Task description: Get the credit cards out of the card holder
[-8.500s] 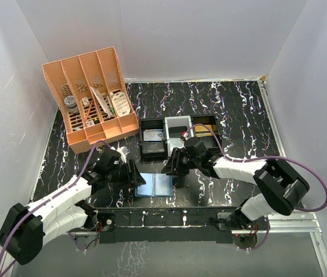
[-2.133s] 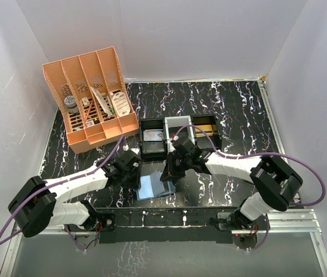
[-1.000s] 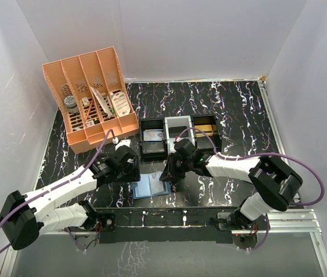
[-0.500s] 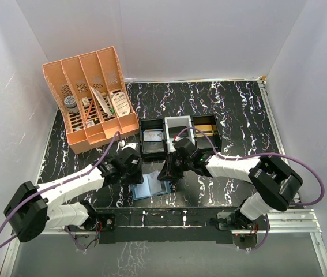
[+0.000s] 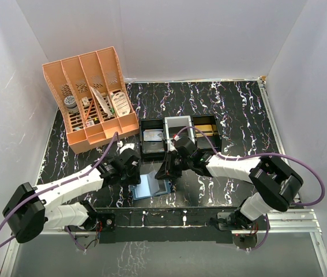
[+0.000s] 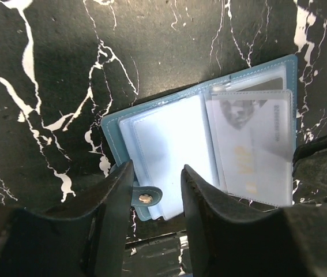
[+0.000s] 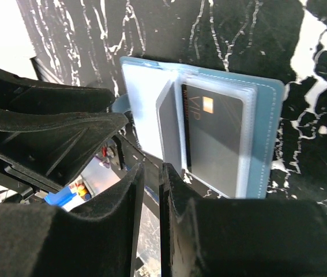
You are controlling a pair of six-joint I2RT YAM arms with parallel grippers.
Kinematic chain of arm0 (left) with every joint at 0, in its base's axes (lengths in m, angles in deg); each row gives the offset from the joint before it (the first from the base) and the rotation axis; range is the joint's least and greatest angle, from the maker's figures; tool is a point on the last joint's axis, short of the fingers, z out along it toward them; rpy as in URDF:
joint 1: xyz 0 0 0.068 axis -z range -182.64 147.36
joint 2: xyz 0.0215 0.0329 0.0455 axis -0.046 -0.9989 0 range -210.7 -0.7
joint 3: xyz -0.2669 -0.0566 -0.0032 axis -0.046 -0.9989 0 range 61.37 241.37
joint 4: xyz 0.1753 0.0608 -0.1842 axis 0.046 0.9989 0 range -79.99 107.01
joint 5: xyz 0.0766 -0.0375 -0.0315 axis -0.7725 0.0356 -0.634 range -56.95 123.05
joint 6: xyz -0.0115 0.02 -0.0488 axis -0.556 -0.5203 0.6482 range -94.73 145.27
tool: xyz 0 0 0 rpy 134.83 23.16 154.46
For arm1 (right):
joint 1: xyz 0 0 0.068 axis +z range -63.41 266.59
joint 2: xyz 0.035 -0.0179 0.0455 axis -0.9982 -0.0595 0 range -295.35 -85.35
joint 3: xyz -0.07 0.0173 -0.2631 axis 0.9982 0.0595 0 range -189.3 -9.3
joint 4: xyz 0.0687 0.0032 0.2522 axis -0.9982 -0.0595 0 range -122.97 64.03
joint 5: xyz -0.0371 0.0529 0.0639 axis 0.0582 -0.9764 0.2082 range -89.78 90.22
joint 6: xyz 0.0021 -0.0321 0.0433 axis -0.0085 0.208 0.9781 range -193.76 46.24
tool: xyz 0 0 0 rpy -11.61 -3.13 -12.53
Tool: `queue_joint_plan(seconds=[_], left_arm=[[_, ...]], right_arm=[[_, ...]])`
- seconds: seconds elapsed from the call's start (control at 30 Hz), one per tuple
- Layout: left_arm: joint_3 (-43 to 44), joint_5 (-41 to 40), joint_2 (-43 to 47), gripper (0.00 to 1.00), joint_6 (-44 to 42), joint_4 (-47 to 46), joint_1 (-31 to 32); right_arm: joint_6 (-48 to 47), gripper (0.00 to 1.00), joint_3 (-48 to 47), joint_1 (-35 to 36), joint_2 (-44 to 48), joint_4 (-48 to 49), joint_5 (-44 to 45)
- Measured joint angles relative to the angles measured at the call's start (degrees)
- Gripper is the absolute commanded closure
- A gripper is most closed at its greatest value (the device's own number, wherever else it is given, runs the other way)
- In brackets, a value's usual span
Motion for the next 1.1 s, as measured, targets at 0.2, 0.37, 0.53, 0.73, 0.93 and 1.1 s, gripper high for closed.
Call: queue_joint_plan(seconds=[0.2, 0.37, 0.53, 0.73, 0.93, 1.1], left_arm=[[2.1, -4.6, 1.2, 0.59, 2.8, 4.2, 0.1], [4.9, -9.9, 1.3, 0.58, 6.3, 10.1, 0.1], [5.2, -13.1, 5.7, 0.49, 8.3, 13.6, 0.1], [4.3, -10.7, 9.5, 0.29, 7.0, 11.2, 0.1], [2.3, -4.7, 1.9, 0.28, 5.2, 5.5, 0.1], [2.3, -2.1, -4.0, 0.29, 3.2, 3.9, -0.8]], right_arm=[[2.2, 0.85, 0.0, 0.0, 0.1, 4.1, -2.4], [4.1, 0.85, -1.4, 0.4, -1.4, 8.5, -4.5], [3.4, 0.81, -6.4, 2.2, -6.4, 8.7, -5.6], [-2.4, 0.71, -9.6, 2.6, -4.0, -3.1, 3.3], [-5.0, 0.69, -8.1, 1.6, -1.2, -10.5, 9.2], [-5.1, 0.68, -4.7, 1.4, -1.0, -12.2, 9.9]])
